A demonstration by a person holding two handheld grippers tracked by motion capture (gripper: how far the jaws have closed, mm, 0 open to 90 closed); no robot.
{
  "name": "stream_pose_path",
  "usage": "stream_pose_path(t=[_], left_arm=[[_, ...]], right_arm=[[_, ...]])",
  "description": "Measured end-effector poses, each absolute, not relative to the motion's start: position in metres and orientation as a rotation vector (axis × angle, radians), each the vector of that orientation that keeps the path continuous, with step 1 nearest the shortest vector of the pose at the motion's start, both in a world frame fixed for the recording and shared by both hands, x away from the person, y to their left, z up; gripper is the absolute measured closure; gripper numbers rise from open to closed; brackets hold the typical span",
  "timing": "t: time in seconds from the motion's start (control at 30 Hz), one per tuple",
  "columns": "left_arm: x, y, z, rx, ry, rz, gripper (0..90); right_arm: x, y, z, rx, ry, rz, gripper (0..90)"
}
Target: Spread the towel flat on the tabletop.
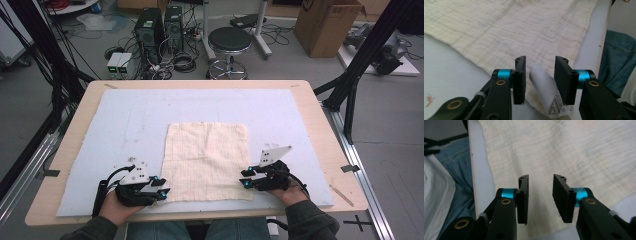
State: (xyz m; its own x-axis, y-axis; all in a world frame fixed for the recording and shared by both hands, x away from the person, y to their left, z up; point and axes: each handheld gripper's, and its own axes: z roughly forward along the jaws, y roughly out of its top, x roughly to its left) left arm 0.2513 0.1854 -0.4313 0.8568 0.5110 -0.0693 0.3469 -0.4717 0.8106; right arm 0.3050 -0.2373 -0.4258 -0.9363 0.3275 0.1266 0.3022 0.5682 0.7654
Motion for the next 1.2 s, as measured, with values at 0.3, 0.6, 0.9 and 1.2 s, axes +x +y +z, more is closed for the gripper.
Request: stream_pose_path(t=[0.3,0.6,0.9,1.2], left_arm=[[0.261,0.190,-0.428,2.042,0.666,0.260,51.3],[0.263,0.197,-0.425,2.006,0.700,0.298,49.7],[0.268,0.199,-0.422,1.973,0.727,0.328,45.6],[0.273,0.193,-0.419,1.971,0.727,0.350,39.9]], right_arm=[[0.312,-0.243,-0.419,0.684,2.652,1.426,50.6],[0.316,-0.248,-0.418,0.779,2.573,1.443,40.3],[0.319,-0.247,-0.417,0.816,2.549,1.439,32.4],[0.323,-0.243,-0.417,0.838,2.547,1.422,25.7]])
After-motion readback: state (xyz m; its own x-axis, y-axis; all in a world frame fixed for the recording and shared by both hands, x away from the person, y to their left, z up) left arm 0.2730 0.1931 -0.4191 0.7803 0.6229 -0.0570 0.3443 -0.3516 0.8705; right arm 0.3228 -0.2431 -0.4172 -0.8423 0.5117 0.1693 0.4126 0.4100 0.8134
